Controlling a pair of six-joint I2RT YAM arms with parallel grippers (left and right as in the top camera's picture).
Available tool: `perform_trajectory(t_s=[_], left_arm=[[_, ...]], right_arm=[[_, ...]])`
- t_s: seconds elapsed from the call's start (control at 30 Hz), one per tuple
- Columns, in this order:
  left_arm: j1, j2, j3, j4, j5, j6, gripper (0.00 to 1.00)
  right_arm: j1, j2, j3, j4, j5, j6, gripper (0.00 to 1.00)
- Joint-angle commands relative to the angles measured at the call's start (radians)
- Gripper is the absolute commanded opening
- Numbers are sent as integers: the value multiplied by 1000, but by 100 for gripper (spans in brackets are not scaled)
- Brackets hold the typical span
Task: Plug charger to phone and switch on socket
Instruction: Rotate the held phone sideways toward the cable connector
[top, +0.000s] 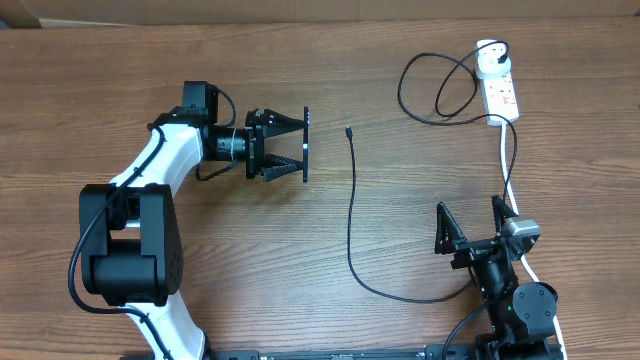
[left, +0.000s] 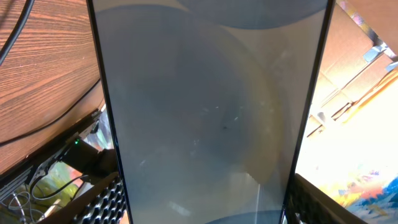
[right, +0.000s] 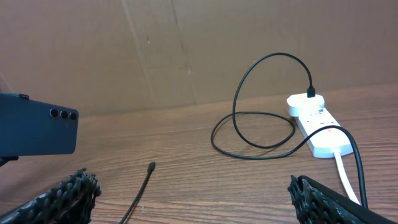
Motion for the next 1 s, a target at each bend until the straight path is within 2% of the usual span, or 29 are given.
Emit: perform_trajectory(t_s=[0.0, 0.97], left_arm=[[2, -14, 26, 5, 63, -9, 57], [1, -14, 26, 5, 3, -2, 57]], right_arm=[[5, -4, -10, 5, -6, -5, 100], [5, -4, -10, 5, -6, -5, 100]])
